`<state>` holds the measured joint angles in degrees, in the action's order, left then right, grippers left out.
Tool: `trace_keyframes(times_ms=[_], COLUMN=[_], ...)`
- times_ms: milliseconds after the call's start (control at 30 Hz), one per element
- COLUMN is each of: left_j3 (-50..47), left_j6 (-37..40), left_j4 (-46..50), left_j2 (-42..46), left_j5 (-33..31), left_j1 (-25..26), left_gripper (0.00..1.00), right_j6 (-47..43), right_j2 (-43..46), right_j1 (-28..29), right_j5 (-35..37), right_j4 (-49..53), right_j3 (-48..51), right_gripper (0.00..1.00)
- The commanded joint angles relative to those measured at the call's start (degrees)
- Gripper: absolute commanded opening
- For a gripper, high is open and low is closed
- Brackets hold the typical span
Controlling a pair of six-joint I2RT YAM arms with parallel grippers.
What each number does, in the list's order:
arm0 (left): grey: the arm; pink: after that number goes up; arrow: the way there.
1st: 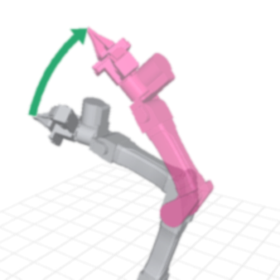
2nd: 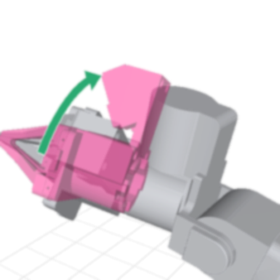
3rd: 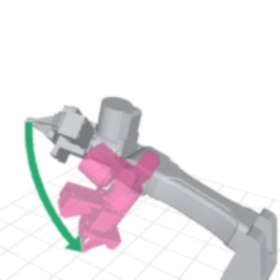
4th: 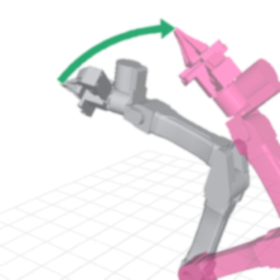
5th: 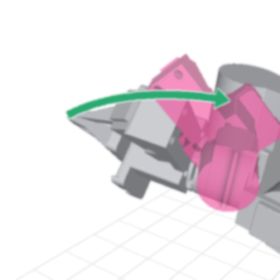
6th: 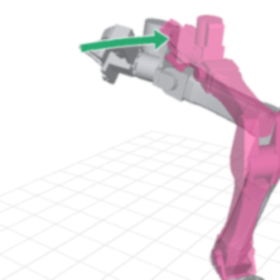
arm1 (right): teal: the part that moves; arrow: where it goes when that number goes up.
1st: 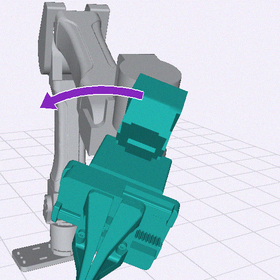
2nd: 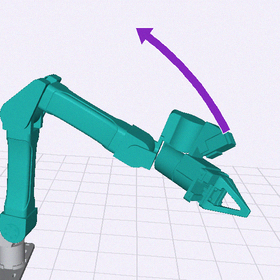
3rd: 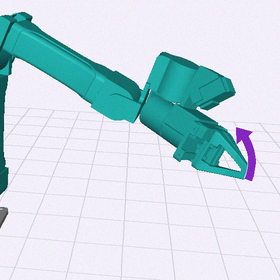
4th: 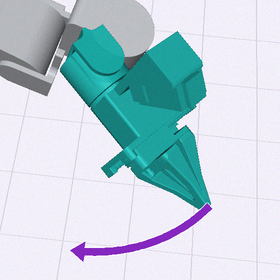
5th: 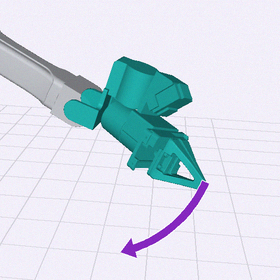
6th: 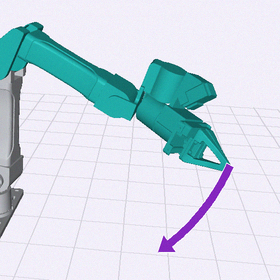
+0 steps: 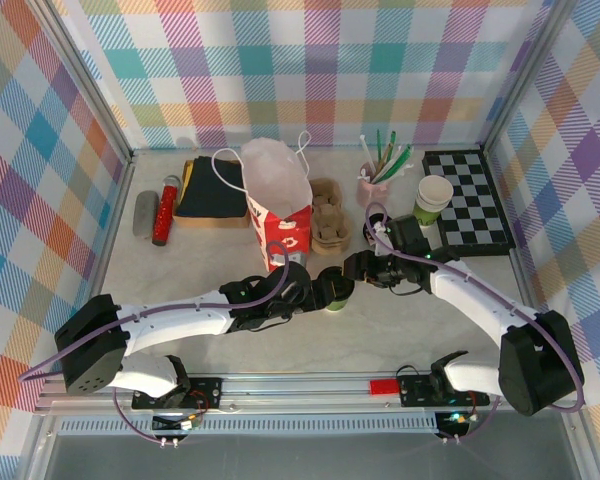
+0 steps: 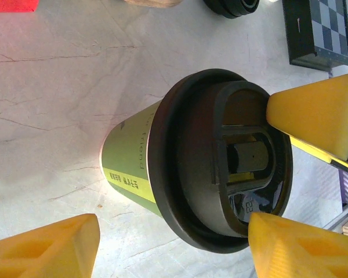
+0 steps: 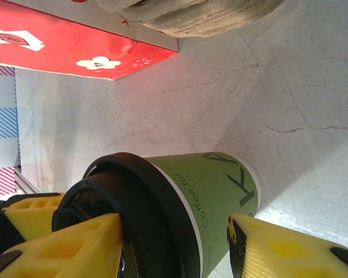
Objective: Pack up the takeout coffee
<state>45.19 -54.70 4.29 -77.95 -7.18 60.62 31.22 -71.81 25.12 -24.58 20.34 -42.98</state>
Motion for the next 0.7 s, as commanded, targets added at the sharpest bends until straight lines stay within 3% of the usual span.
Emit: trace_keyframes(times_ms=[0, 667], left_j3=[-1.4, 3.0], left_j6=[-0.6, 1.3], left_j4=[1.6, 2.1], left_j2=[-0.8, 1.0], left_j5=[-1.2, -1.8], left_j1=[-0.5, -0.6], left_gripper=[0.68, 0.72], right_j6=[0.5, 1.3], right_j2=[-0.3, 0.6], right_j1=[0.1, 0.2], right_j5=[1.0, 0.6], right_j4=[2.6, 2.2], right_j3=[2.5, 2.8], right_gripper=[0.5, 0.5])
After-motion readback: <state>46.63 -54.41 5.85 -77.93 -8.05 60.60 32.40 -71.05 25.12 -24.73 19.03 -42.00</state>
